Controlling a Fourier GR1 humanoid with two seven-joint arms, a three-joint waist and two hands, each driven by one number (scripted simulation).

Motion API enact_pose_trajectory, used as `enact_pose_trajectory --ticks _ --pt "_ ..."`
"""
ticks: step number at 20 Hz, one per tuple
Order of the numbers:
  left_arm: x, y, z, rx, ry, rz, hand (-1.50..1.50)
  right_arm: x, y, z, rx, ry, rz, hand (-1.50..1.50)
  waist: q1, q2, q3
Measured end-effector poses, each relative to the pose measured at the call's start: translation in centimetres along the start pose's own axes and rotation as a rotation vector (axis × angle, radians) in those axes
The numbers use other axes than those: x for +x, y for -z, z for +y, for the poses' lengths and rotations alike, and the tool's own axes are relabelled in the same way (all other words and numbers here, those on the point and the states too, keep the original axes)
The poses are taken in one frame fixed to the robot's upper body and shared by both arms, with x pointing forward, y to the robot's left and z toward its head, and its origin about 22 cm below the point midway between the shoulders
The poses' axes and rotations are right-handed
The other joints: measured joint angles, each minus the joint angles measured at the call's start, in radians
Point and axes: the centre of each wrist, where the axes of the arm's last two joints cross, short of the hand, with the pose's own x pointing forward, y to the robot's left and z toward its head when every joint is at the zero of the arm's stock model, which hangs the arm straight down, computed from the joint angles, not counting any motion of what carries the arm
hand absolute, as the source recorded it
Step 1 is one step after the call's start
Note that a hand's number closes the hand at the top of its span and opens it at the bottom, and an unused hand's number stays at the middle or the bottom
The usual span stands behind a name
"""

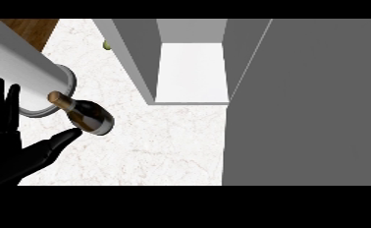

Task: Pick up the wine, place it into the cabinet and close the cabinet

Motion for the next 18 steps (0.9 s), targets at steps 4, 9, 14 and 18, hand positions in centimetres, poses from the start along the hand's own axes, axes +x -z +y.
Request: enact_pose_trajectory --ticks 4,9,14,18 --pt "-1.6 0.3 1.2 -0.004 0.003 0.038 -1.50 0.2 0.1 -0.1 -0.001 -0.004 0.002 -1.50 0.000 0.000 0.000" --pt "-4.4 1.2 2.4 -0.003 0.002 0.065 -1.50 0.5 0.4 -0.2 0.003 -0.012 0.005 -1.50 -0.002 0.000 0.000" --pt "-6.8 1.6 3.3 0.028 0.016 0.053 -1.50 0.6 0.5 0.0 0.010 -0.007 0.002 -1.50 -0.002 0.000 0.000" --pt "-8.6 1.5 4.1 0.058 0.035 0.045 -1.50 0.8 0.7 -0.1 0.002 -0.006 0.003 -1.50 -0.002 0.000 0.000"
